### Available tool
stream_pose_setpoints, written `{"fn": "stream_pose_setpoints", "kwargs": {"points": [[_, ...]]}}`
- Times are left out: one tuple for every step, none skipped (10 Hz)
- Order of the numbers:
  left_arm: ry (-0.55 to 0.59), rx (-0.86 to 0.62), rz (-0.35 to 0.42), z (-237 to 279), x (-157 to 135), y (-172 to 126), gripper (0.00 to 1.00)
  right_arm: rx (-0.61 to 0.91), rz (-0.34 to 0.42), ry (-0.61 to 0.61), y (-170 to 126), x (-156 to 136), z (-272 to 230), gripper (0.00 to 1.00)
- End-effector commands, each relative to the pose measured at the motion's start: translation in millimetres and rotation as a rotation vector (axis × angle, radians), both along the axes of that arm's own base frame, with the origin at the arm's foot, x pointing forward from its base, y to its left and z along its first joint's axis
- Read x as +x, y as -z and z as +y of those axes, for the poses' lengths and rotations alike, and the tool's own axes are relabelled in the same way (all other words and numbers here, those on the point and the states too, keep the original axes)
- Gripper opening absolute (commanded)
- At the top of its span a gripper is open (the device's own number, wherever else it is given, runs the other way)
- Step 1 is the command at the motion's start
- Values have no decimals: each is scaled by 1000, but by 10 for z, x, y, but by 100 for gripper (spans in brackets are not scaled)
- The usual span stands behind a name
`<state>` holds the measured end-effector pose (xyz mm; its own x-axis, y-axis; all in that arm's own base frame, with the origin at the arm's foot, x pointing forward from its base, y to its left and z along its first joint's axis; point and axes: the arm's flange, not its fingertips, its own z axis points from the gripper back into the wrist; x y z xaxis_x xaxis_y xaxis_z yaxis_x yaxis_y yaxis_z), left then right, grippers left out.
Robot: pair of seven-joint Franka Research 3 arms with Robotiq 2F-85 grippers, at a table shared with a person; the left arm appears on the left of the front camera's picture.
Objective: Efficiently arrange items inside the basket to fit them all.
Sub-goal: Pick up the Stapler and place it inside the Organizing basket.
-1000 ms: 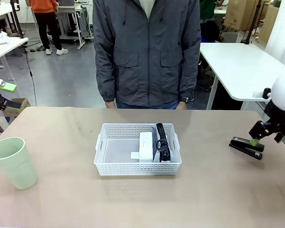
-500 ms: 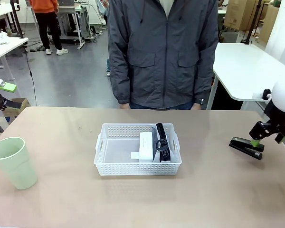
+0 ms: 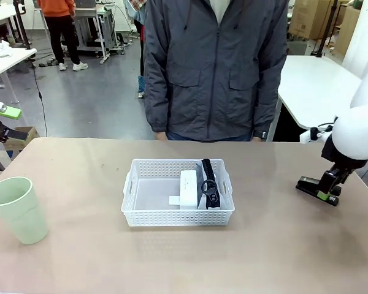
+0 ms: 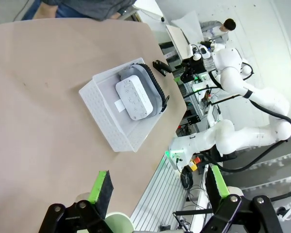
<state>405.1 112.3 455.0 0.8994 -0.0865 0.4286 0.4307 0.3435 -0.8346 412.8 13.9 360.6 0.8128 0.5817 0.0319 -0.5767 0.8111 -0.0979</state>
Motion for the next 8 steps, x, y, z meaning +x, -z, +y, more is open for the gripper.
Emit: {"fn": "stream_pose_setpoints", "kwargs": {"points": [[3,14,-1,5,-31,-17,100,45,-23,-215,14,113,-170,100],[3,14,-1,5,-31,-17,100,95,-16,-290,40,170,-223,100],[3,14,-1,5,-31,-17,100,98,-20,-274,69,277,-281,100],[3,14,-1,5,-31,-17,100,88,-25,-265,68,358,-302,100],[3,14,-1,5,-31,-17,100,67,-45,-274,54,391,-277,100],[3,14,-1,5,-31,-17,100,45,-65,-264,63,426,-252,100],[3,14,-1,5,-31,-17,100,41,-76,-242,84,479,-257,100],[3,14,-1,5,-31,-17,100,29,-67,-231,108,521,-259,100]]}}
